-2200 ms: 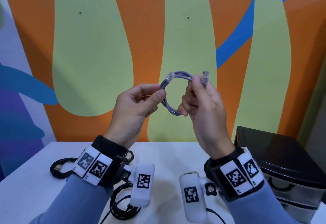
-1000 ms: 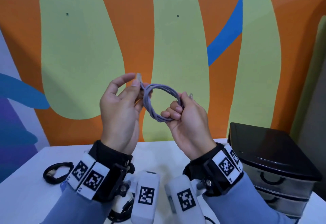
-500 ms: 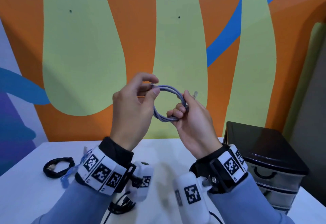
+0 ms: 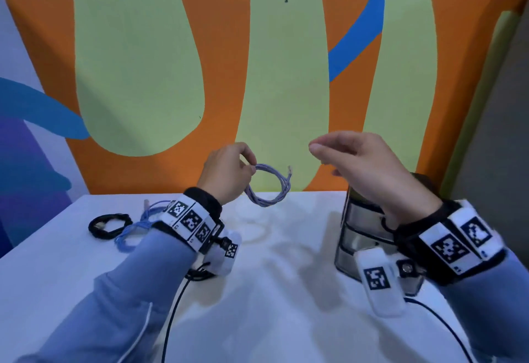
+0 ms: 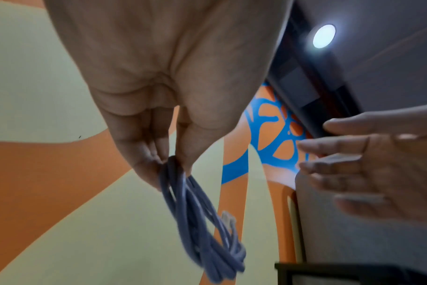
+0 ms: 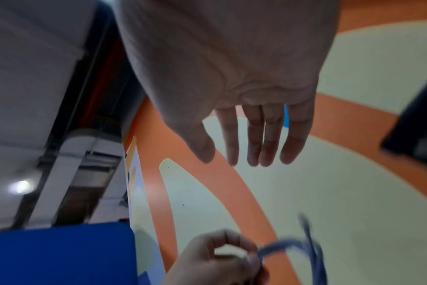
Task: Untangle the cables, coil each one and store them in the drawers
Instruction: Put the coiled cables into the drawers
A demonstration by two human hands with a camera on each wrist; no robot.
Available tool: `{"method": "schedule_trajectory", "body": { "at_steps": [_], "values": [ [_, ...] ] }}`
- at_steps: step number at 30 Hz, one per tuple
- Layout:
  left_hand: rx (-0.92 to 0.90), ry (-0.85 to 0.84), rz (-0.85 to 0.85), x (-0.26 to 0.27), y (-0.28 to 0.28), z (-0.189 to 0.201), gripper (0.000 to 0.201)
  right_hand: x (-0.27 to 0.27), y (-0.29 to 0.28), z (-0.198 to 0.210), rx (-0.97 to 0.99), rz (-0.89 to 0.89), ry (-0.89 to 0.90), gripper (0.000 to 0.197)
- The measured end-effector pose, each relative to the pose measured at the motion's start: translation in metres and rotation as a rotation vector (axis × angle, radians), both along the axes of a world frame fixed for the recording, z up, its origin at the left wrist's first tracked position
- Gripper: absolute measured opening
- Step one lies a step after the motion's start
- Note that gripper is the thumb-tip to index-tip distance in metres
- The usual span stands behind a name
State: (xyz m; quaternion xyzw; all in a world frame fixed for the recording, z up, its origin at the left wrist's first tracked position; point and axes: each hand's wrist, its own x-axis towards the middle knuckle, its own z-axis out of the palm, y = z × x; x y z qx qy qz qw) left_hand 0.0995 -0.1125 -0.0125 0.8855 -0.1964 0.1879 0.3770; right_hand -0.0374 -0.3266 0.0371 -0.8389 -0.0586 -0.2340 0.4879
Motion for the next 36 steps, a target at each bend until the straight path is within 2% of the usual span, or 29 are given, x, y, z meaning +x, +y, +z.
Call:
{"method": "schedule_trajectory", "body": {
  "at_steps": [3,6,10,14,17,20,25,30,32,36],
  "values": [
    [0.106,0.158,0.01,0.009,-0.008,-0.013,0.012,-0.012,-0.026,0.005,-0.317,-0.06,0.098,0.023],
    [0.175,0.322,-0.003,0.017,-0.012,-0.022,0.01,-0.016,-0.051,0.006,-0.55,-0.176,0.209,0.021],
    [0.216,0.491,-0.007,0.024,-0.013,-0.034,0.006,-0.016,-0.076,0.009,-0.674,-0.159,0.464,0.01],
    [0.315,0.548,0.045,0.029,-0.011,-0.047,0.014,-0.018,-0.081,0.013,-0.759,-0.082,0.519,0.029],
    [0.493,0.499,0.05,0.023,-0.013,-0.047,0.023,-0.016,-0.074,0.011,-0.856,-0.042,0.53,0.042],
    [0.584,0.361,0.055,0.011,-0.016,-0.041,0.028,-0.006,-0.067,0.003,-0.927,-0.049,0.482,0.048],
    [0.491,0.108,-0.057,-0.03,-0.027,-0.033,0.02,0.02,-0.056,-0.011,-0.904,-0.144,0.369,0.043],
    [0.461,-0.045,-0.282,-0.092,-0.053,-0.032,0.018,0.033,-0.052,-0.009,-0.829,-0.041,0.377,0.042],
    [0.498,-0.071,-0.313,-0.105,-0.064,-0.037,0.025,0.033,-0.049,-0.01,-0.813,0.0,0.401,0.047],
    [0.661,-0.093,-0.227,-0.112,-0.084,-0.044,0.046,0.036,-0.046,-0.013,-0.881,0.035,0.389,0.049]
  ]
}}
